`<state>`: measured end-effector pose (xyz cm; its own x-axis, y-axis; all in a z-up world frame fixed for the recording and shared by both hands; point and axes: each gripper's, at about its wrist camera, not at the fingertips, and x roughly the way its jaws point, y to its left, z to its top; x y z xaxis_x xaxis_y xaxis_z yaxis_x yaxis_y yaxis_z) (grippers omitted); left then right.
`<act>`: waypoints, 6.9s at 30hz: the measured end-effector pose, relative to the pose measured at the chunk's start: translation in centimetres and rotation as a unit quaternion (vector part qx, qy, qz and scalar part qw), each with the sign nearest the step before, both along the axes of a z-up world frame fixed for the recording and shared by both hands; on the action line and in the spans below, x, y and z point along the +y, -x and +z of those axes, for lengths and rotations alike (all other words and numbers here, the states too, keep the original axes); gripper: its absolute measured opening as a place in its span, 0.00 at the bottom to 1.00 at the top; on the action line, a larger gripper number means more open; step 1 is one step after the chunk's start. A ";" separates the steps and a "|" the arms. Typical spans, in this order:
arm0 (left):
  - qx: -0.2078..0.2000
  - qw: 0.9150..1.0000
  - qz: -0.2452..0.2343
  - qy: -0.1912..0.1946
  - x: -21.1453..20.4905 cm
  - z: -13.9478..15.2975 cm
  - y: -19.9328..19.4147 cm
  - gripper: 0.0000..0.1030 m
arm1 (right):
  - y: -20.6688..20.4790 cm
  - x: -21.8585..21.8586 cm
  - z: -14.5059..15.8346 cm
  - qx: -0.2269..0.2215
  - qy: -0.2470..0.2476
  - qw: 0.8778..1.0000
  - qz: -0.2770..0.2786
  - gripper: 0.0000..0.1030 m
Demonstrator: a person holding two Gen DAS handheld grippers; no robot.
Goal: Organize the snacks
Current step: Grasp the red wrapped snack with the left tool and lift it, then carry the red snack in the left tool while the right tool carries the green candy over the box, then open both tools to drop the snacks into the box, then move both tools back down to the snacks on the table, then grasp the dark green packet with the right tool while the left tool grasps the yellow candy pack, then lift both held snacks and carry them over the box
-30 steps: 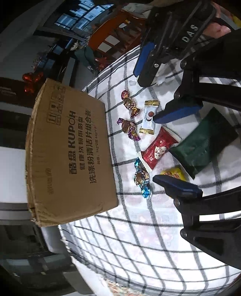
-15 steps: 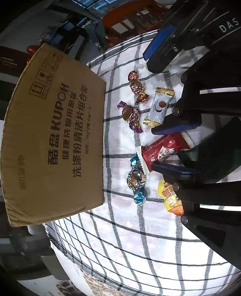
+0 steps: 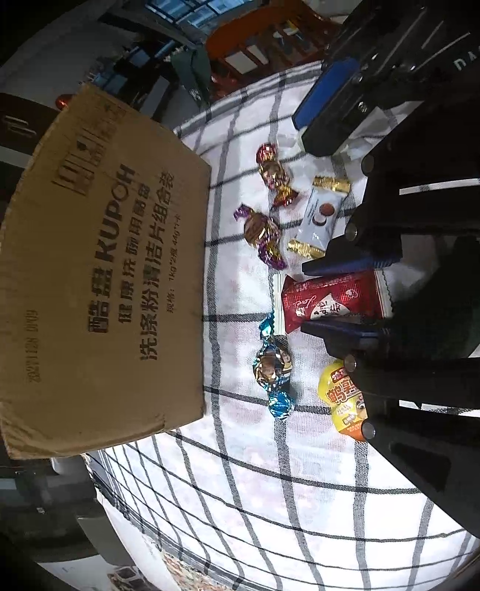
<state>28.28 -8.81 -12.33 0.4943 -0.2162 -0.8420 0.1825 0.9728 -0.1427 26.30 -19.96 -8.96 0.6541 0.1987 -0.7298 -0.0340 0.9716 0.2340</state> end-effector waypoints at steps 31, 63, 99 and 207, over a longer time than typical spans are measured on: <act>-0.164 0.984 -0.040 0.057 3.7 14.3 1.7 0.23 | -0.2 0.9 11.6 -0.134 -0.003 0.991 0.000 0.23; -0.185 0.978 -0.081 0.047 3.1 16.6 -10.4 0.35 | -12.6 1.0 13.3 -0.125 0.045 0.991 0.020 0.28; -0.136 0.990 -0.022 -0.014 10.8 9.8 6.8 0.52 | 2.8 8.9 6.8 -0.080 0.074 0.989 0.102 0.42; -0.053 0.992 -0.118 -0.005 6.6 1.3 2.2 0.23 | 0.2 6.6 0.5 -0.019 0.062 0.997 0.053 0.45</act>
<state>26.09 -2.19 -11.07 0.5171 -0.3289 -0.7902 0.4184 0.9025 -0.1018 26.07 -13.40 -8.47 0.6623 0.1772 -0.7280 -0.1437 0.9836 0.1087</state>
